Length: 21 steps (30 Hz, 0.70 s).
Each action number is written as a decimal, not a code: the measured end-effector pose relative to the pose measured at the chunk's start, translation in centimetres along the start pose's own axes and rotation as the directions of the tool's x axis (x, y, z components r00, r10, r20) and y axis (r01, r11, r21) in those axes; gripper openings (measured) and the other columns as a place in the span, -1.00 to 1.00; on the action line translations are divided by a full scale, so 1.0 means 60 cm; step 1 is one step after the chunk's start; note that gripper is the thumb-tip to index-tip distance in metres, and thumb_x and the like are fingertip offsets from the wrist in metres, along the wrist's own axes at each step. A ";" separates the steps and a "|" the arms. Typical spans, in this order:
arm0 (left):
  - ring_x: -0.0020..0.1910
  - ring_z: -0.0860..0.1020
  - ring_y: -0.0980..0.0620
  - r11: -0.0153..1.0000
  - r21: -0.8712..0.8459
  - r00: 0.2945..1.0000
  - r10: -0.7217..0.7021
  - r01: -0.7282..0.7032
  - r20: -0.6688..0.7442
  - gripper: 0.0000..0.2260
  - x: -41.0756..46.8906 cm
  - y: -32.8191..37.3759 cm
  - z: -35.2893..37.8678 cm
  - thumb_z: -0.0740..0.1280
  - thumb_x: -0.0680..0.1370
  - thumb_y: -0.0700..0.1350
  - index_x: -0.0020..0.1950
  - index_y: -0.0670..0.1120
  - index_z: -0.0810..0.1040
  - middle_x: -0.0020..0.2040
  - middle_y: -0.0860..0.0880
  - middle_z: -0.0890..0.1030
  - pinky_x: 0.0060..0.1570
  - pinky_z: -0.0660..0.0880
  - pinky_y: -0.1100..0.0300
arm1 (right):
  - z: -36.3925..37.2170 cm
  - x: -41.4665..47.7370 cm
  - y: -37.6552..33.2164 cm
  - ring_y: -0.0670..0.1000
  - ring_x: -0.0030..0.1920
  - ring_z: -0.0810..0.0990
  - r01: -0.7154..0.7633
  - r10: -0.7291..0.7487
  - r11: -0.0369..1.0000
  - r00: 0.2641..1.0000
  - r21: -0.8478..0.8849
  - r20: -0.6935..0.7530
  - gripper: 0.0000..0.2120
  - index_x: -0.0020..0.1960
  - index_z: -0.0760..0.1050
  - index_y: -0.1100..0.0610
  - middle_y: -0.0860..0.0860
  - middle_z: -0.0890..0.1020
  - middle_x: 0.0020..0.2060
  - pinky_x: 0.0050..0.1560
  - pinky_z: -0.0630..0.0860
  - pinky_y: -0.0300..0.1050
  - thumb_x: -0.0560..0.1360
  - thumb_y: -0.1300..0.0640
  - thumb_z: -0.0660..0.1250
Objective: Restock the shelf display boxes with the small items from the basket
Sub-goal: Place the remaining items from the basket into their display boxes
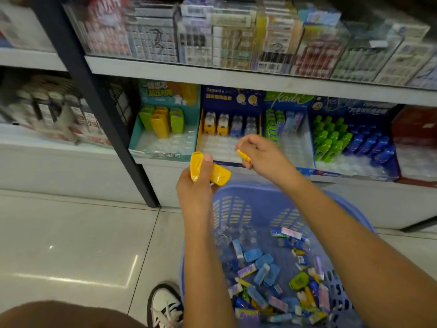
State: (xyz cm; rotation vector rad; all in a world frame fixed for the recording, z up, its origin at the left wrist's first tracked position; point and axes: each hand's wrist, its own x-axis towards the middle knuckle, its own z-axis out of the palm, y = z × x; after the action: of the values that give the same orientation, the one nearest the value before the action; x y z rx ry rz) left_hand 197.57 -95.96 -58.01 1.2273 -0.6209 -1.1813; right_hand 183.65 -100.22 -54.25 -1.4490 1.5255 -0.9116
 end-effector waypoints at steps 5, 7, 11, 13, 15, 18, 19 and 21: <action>-0.23 0.63 0.00 0.994 -0.102 0.997 -0.051 0.045 -0.060 -0.66 0.011 -0.001 -0.008 0.33 0.54 0.07 -0.07 -0.23 0.54 -0.21 -0.16 0.60 -0.33 0.56 0.27 | 0.036 0.101 -0.049 0.03 -0.29 0.49 0.020 0.035 0.935 0.988 -0.353 0.149 -0.73 0.25 0.33 0.09 0.11 0.55 -0.09 -0.23 0.48 -0.06 0.55 0.19 0.18; -0.29 0.64 0.05 0.988 -0.145 0.995 -0.065 0.054 -0.071 -0.66 0.014 -0.001 -0.011 0.31 0.55 0.08 -0.08 -0.23 0.54 -0.23 -0.16 0.59 -0.33 0.56 0.26 | 0.046 0.128 -0.060 0.13 -0.08 0.55 0.083 -0.045 0.818 0.996 -0.570 0.081 -0.63 0.31 0.28 0.14 0.15 0.54 0.01 -0.12 0.49 0.00 0.53 0.16 0.25; -0.36 0.64 0.09 0.991 -0.125 0.990 -0.068 0.053 -0.120 -0.65 0.021 -0.004 -0.019 0.26 0.56 0.15 -0.07 -0.14 0.54 -0.30 -0.05 0.63 -0.39 0.54 0.30 | 0.061 0.164 -0.066 0.19 0.20 0.50 0.183 -0.128 0.665 0.983 -0.724 0.131 -0.59 0.37 0.34 0.03 0.15 0.52 0.23 0.09 0.47 -0.07 0.54 0.14 0.27; -0.44 0.61 0.15 0.992 -0.117 0.989 -0.067 0.051 -0.131 -0.69 0.026 -0.005 -0.022 0.24 0.57 0.15 -0.08 -0.09 0.52 -0.39 0.04 0.62 -0.43 0.52 0.33 | 0.066 0.173 -0.063 0.18 0.26 0.47 0.218 -0.134 0.655 0.976 -0.724 0.173 -0.59 0.39 0.36 0.00 0.13 0.49 0.29 0.22 0.44 -0.04 0.55 0.14 0.25; -0.46 0.60 0.18 0.991 -0.117 0.988 -0.072 0.057 -0.135 -0.72 0.029 -0.005 -0.023 0.22 0.58 0.14 -0.08 -0.05 0.51 -0.41 0.11 0.62 -0.45 0.50 0.34 | 0.066 0.178 -0.060 0.16 0.20 0.50 0.208 -0.153 0.648 0.978 -0.733 0.143 -0.63 0.31 0.41 0.05 0.13 0.53 0.23 0.13 0.44 -0.11 0.51 0.13 0.31; -0.43 0.62 0.16 0.989 -0.135 0.987 -0.077 0.058 -0.141 -0.75 0.035 -0.009 -0.026 0.22 0.59 0.13 -0.07 -0.03 0.50 -0.40 0.11 0.63 -0.43 0.51 0.33 | 0.061 0.184 -0.053 0.15 0.16 0.50 0.215 -0.194 0.623 0.974 -0.752 0.118 -0.74 0.18 0.51 0.08 0.13 0.56 0.16 0.06 0.39 -0.16 0.49 0.14 0.33; -0.43 0.62 0.16 0.989 -0.139 0.987 -0.077 0.057 -0.142 -0.76 0.037 -0.010 -0.026 0.22 0.59 0.12 -0.07 -0.03 0.50 -0.39 0.10 0.63 -0.42 0.52 0.33 | 0.060 0.184 -0.051 0.16 0.19 0.47 0.229 -0.202 0.619 0.971 -0.751 0.130 -0.75 0.20 0.53 0.06 0.14 0.54 0.18 0.10 0.38 -0.14 0.52 0.14 0.31; -0.41 0.63 0.14 0.988 -0.143 0.986 -0.079 0.058 -0.145 -0.77 0.039 -0.012 -0.026 0.22 0.59 0.12 -0.06 -0.03 0.51 -0.35 0.05 0.63 -0.41 0.53 0.32 | 0.060 0.184 -0.049 0.18 0.22 0.44 0.258 -0.208 0.607 0.964 -0.751 0.164 -0.73 0.25 0.51 0.03 0.15 0.51 0.20 0.15 0.38 -0.10 0.56 0.13 0.25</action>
State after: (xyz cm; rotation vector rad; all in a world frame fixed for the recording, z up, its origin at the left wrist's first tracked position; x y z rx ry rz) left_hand 199.45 -97.42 -59.64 1.2141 -0.3803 -1.1567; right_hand 188.16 -111.29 -53.94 -2.3113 1.8059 -0.3086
